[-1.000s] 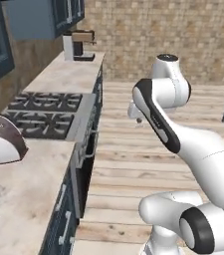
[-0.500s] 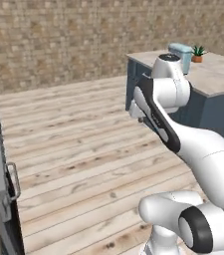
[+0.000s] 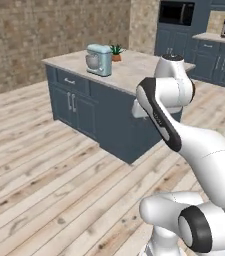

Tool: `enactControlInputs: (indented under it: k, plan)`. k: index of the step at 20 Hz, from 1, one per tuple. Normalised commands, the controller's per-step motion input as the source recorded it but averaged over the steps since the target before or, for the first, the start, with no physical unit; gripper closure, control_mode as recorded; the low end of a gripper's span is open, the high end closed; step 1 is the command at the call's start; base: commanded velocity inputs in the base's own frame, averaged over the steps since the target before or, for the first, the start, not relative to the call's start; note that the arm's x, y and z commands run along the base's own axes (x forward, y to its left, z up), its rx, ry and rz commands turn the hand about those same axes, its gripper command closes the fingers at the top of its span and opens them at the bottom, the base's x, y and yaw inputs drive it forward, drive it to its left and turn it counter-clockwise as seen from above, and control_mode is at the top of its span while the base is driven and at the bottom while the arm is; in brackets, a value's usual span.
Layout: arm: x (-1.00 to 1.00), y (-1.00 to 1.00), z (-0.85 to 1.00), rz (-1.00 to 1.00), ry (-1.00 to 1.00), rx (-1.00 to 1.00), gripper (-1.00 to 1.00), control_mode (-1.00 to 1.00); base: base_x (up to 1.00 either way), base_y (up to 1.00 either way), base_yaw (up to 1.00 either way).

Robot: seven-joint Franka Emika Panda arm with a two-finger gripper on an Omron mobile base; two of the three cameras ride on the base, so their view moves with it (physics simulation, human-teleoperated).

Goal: Navigate to the fridge.

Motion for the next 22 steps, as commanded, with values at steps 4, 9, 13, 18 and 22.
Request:
enactControlInputs:
  k: [4,9,13,18,22]
  plan:
    - [0.00,0.00,0.00,0.00,0.00,0.00,-1.00,1.00,0.66,-0.34,-0.54]
    - [0.00,0.00,0.00,0.00,0.00,0.00,-1.00,1.00,0.81,-0.34,-0.51]
    - [0.00,0.00,0.00,0.00,0.00,0.00,-1.00,1.00,1.00,-0.39,-0.49]
    - [0.00,0.00,0.00,0.00,0.00,0.00,-1.00,1.00,1.00,-0.29,-0.48]
    - [0.00,0.00,0.00,0.00,0.00,0.00,-1.00,1.00,1.00,-0.05,-0.44]
